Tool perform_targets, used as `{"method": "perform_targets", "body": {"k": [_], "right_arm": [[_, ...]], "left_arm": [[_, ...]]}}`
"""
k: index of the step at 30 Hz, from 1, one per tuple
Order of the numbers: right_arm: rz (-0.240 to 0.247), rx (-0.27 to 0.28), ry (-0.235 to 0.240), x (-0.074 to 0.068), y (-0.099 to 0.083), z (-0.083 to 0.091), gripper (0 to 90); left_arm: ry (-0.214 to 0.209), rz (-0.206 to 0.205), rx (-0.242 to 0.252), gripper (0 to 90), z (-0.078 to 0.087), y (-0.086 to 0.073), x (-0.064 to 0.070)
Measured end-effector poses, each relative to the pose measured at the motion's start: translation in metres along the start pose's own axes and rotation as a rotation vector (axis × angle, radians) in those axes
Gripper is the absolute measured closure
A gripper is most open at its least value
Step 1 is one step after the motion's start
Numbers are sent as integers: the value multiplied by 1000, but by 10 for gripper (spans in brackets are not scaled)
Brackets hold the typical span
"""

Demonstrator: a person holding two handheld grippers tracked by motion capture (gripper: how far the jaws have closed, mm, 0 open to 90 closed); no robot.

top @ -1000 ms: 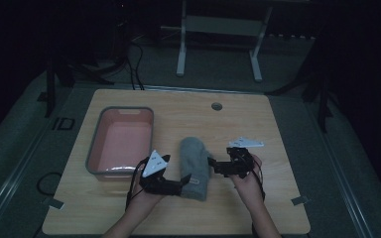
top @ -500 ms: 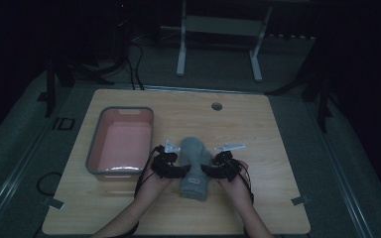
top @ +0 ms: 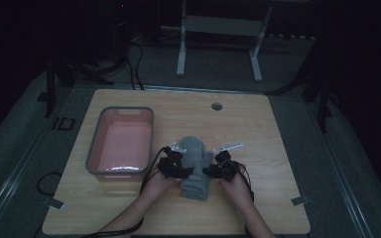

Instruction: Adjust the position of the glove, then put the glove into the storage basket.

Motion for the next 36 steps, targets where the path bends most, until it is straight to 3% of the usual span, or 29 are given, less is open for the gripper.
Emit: {"method": "perform_targets", "body": {"k": [1, 5, 6, 14, 19, 24, 34, 36], "right_arm": [[31, -4, -16, -3, 0, 0, 736], [47, 13, -22, -4, 0, 1, 778], [42, 29, -13, -4, 0, 5, 797], [45, 87, 0, -7, 7, 24, 817], [55, 145, 6, -14, 17, 42, 817], [74, 185, 13, -24, 33, 57, 818], [138, 230, 34, -52, 69, 65, 820], [167, 236, 41, -63, 84, 65, 821]], "left_arm": [[-13, -3, -4, 697, 0, 1, 0], [-36, 0, 2, 790, 0, 2, 0], [-60, 16, 9, 801, 2, 4, -2], [-94, 2, 58, 817, 17, 22, 4], [-84, -36, 90, 818, 35, 39, 8], [-78, -45, 113, 818, 52, 51, 6], [-44, -47, 167, 817, 97, 67, -15], [-26, -40, 181, 817, 112, 70, -24]]}}
Point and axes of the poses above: each handheld gripper's, and its own axes: z roughly backward along the jaws, y roughly out of its top, x roughly to its right, the point moved 2 cm from there along -z, roughly forward along the jaws, and after that the axes turned 9 degrees about y, right-handed, at the moved point
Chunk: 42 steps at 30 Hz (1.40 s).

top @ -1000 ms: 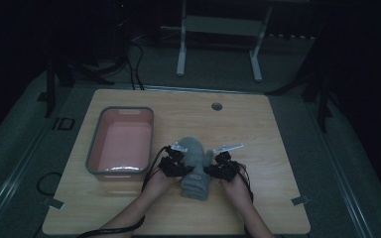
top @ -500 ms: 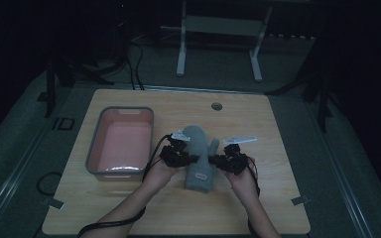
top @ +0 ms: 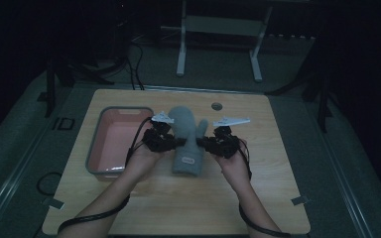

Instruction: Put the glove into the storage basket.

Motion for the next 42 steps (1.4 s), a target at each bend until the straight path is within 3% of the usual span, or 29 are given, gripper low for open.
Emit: {"method": "perform_targets", "body": {"k": [4, 8, 14, 18, 20, 21, 22, 23, 24, 25, 26, 28, 29, 33, 34, 38, 40, 42], "right_arm": [[28, 2, 6, -10, 16, -6, 822], [56, 20, 37, -24, 42, -16, 821], [87, 28, 59, -46, 68, -33, 821], [107, 19, 82, -61, 82, -52, 822], [113, 12, 95, -67, 87, -64, 822], [121, 2, 98, -70, 91, -72, 822], [121, 2, 98, -70, 91, -72, 822], [121, -12, 104, -76, 95, -86, 822], [121, -12, 104, -76, 95, -86, 822], [127, -18, 102, -78, 96, -91, 822], [127, -39, 105, -83, 98, -108, 822], [129, -48, 103, -84, 98, -113, 822], [122, -74, 103, -84, 96, -128, 822], [93, -137, 93, -77, 85, -153, 822], [93, -137, 93, -77, 85, -153, 822], [59, -210, 61, -63, 68, -181, 822], [49, -231, 49, -60, 64, -187, 822], [38, -275, 23, -54, 58, -200, 821]], "left_arm": [[23, 2, 16, 817, 16, 4, -9], [45, 12, 42, 817, 44, 11, -27], [84, 2, 43, 816, 71, 14, -44], [125, 4, 34, 816, 96, 8, -64], [135, 12, 33, 816, 99, 5, -69], [156, 17, 26, 816, 106, 0, -79], [156, 17, 26, 816, 106, 0, -79], [169, 32, 18, 816, 111, -6, -89], [169, 32, 18, 816, 111, -6, -89], [178, 50, 11, 816, 113, -12, -98], [182, 61, 0, 815, 113, -18, -106], [184, 72, -4, 815, 112, -22, -111], [179, 90, -22, 815, 107, -31, -120], [137, 154, -57, 814, 88, -51, -137], [137, 154, -57, 813, 88, -51, -137], [137, 190, -120, 813, 60, -70, -148], [143, 187, -134, 812, 57, -72, -149], [163, 181, -181, 811, 44, -76, -152]]}}
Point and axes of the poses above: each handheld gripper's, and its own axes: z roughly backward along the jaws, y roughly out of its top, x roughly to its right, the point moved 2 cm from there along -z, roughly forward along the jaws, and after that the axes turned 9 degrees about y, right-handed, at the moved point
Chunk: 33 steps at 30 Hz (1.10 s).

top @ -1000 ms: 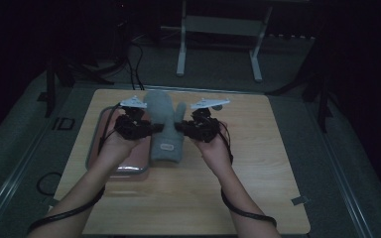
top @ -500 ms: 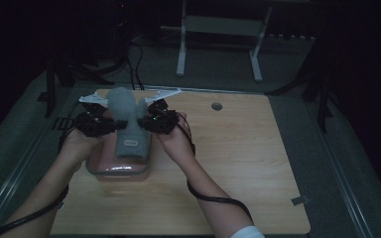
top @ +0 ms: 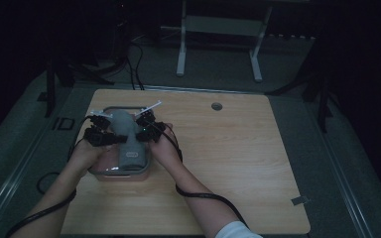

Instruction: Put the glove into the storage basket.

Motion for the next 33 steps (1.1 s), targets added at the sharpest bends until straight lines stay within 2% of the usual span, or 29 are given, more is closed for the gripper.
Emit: {"method": "perform_targets", "body": {"k": [2, 5, 8, 10, 12, 13, 15, 16, 17, 19, 20, 22, 23, 25, 26, 27, 28, 29, 32, 33], "right_arm": [[-5, -14, -5, 2, -1, -5, 821], [-25, -58, -22, 6, -2, -17, 820], [-30, -104, -31, 9, -3, -28, 807], [-28, -110, -34, 10, -3, -30, 803], [-29, -120, -33, 12, -3, -33, 778], [-25, -119, -33, 11, -3, -33, 766], [-12, -122, -34, 10, -3, -33, 708], [-12, -122, -34, 10, -3, -33, 708], [7, -107, -33, 8, -1, -29, 642], [12, -94, -26, 6, 0, -24, 618], [26, -87, -26, 6, 1, -21, 600], [26, -79, -18, 5, 1, -18, 583], [37, -60, -7, 4, 2, -11, 554], [42, -55, -6, 4, 2, -9, 544], [55, -36, 12, 3, 3, -2, 503], [61, -31, 13, 2, 3, 1, 496], [72, -27, 19, 2, 3, 5, 482], [75, -25, 26, 1, 2, 7, 468], [103, -13, 62, -1, 0, 17, 407], [113, -1, 80, -2, -1, 20, 389]], "left_arm": [[4, 5, -13, 811, -4, 0, -1], [20, 6, -75, 810, -17, -2, -4], [38, 12, -110, 809, -24, -3, -6], [44, 15, -117, 804, -26, -3, -6], [95, -16, -150, 796, -30, -2, -4], [95, -16, -150, 791, -30, -2, -4], [155, -46, -187, 780, -36, -2, -1], [155, -46, -187, 773, -36, -2, -1], [183, -59, -206, 763, -39, -2, 1], [188, -55, -214, 752, -40, -2, 1], [225, -109, -229, 744, -41, -3, 5], [238, -117, -226, 714, -40, -3, 6], [248, -111, -208, 684, -38, -2, 6], [240, -98, -191, 623, -35, -1, 6], [247, -83, -137, 564, -26, 1, 5], [247, -83, -137, 530, -26, 1, 5], [252, -70, -75, 497, -15, 2, 5], [253, -64, -48, 450, -9, 2, 4], [244, -54, 16, 344, 7, 1, 5], [244, -54, 16, 316, 7, 1, 5]]}}
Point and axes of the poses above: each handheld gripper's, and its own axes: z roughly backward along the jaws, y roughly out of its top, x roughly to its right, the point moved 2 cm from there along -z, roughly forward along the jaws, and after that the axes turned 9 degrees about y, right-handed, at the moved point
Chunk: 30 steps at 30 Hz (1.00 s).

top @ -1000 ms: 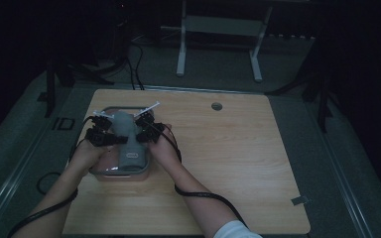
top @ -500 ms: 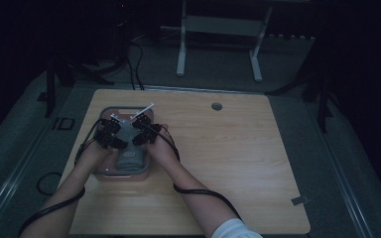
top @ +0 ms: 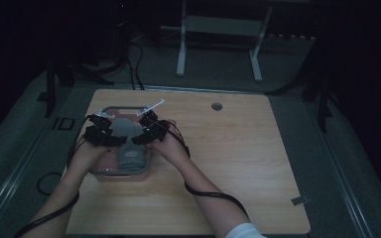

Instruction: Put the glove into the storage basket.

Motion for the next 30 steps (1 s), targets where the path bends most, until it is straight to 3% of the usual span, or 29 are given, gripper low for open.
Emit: {"method": "perform_targets", "body": {"k": [2, 3, 6, 8, 12, 16, 26, 30], "right_arm": [[12, 9, 11, -1, -1, 3, 367], [33, 25, 47, -5, -3, 9, 292], [60, 29, 74, -8, -7, 15, 243], [76, 34, 107, -9, -11, 20, 188], [133, 44, 103, -8, -20, 27, 177], [175, 29, 97, -8, -33, 35, 177], [187, 20, 87, -4, -70, 55, 182], [187, 13, 77, -3, -86, 61, 182]], "left_arm": [[-27, 3, 49, 281, 10, -3, 1], [-25, 4, 92, 239, 17, -7, 3], [-24, -9, 153, 156, 25, -14, 10], [-37, -24, 179, 156, 31, -19, 15], [-54, -51, 212, 156, 41, -28, 27], [-88, -50, 240, 156, 49, -34, 37], [-257, -135, 328, 156, 70, -46, 92], [-316, -181, 336, 156, 70, -53, 111]]}}
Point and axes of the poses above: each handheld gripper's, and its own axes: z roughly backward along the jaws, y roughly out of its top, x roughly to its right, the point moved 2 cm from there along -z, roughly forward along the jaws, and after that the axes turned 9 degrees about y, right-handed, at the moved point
